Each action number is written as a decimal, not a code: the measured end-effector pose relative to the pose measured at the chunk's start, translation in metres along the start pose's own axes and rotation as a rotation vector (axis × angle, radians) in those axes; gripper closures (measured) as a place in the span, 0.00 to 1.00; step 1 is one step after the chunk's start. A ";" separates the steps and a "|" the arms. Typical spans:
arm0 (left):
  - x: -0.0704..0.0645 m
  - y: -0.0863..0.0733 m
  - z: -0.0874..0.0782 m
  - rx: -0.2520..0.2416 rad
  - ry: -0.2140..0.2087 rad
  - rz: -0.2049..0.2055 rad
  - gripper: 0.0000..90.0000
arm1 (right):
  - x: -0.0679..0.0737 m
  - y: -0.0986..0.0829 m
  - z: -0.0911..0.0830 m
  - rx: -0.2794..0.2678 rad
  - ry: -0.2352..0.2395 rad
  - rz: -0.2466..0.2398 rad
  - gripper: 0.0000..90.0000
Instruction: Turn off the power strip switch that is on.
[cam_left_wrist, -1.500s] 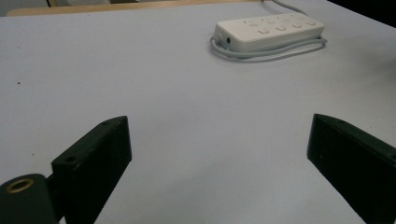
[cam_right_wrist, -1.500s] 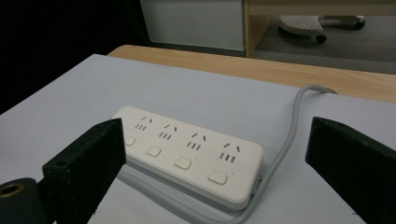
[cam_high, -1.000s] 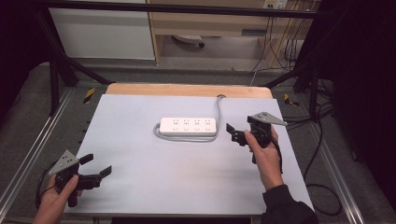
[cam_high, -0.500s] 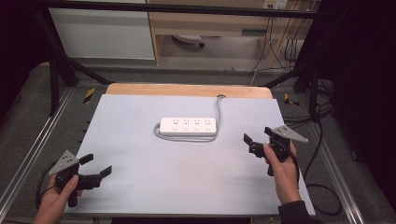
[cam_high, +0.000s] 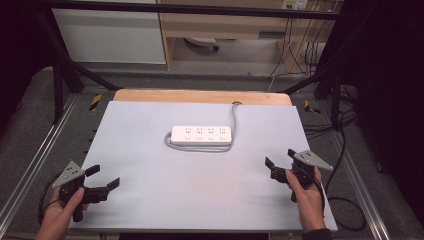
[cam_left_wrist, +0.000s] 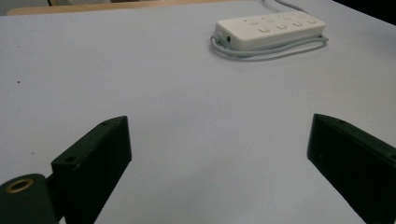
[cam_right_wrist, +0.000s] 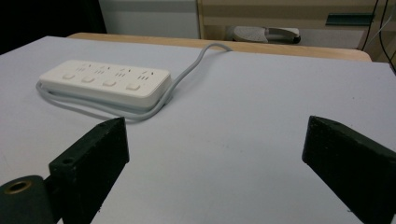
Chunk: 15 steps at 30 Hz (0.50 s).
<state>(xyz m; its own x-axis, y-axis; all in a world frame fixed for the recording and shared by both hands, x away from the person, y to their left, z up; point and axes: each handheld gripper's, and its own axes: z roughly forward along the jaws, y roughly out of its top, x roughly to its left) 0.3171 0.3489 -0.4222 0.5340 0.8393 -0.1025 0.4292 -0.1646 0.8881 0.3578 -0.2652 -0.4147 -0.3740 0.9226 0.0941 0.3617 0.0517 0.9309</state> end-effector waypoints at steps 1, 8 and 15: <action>0.000 0.000 0.000 -0.001 0.000 -0.001 0.07 | 0.000 -0.003 0.000 0.003 0.000 -0.007 0.08; 0.000 0.000 0.000 0.002 -0.001 0.000 0.07 | 0.007 -0.020 0.007 0.047 0.011 -0.026 0.07; 0.000 0.000 0.000 -0.004 -0.001 0.000 0.07 | 0.019 -0.031 0.018 0.109 0.042 -0.057 0.06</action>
<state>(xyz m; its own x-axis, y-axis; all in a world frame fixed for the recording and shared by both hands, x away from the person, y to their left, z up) 0.3169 0.3486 -0.4220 0.5348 0.8386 -0.1035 0.4262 -0.1620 0.8900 0.3549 -0.2420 -0.4484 -0.4310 0.9004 0.0586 0.4287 0.1472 0.8914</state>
